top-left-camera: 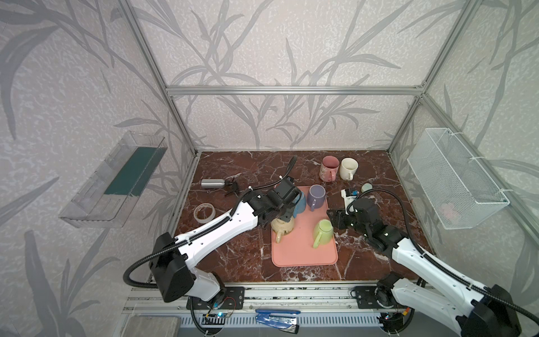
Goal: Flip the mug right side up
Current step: 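Move the left gripper over the upside-down blue dotted mug on the tray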
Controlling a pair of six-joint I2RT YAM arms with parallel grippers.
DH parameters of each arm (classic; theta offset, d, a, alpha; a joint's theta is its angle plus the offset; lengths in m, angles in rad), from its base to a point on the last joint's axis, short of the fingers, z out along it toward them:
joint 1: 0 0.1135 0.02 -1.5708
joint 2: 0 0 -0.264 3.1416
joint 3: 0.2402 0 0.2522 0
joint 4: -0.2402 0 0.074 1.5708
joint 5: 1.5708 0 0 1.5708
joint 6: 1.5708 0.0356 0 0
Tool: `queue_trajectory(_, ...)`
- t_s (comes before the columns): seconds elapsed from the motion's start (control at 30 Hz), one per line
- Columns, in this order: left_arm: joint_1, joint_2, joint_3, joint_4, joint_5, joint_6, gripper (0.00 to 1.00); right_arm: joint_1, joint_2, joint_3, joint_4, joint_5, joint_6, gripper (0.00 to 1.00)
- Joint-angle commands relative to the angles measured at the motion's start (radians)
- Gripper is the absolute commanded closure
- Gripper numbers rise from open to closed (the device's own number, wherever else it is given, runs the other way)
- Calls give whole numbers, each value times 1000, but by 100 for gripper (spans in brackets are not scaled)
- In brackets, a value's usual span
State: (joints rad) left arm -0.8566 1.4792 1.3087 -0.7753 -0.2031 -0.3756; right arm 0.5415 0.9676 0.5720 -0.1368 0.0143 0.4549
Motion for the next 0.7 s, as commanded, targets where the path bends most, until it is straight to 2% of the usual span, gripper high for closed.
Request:
queue_trajectory(0.0, -12, 54, 43, 21, 7, -26, 44, 0, -3, -20, 63, 30, 54, 39)
queue_trajectory(0.2, -16, 166, 83, 52, 9, -54, 44, -15, -1, -41, 91, 77, 94, 39)
queue_trajectory(0.33, -16, 257, 137, 52, 26, -65, 47, -30, -10, -61, 94, 107, 124, 39)
queue_trajectory(0.53, -13, 421, 311, -86, 2, -98, 51, -31, -32, -92, 99, 142, 165, 39)
queue_trajectory(0.67, -7, 486, 370, -127, -9, -101, 52, -32, -54, -111, 102, 144, 176, 39)
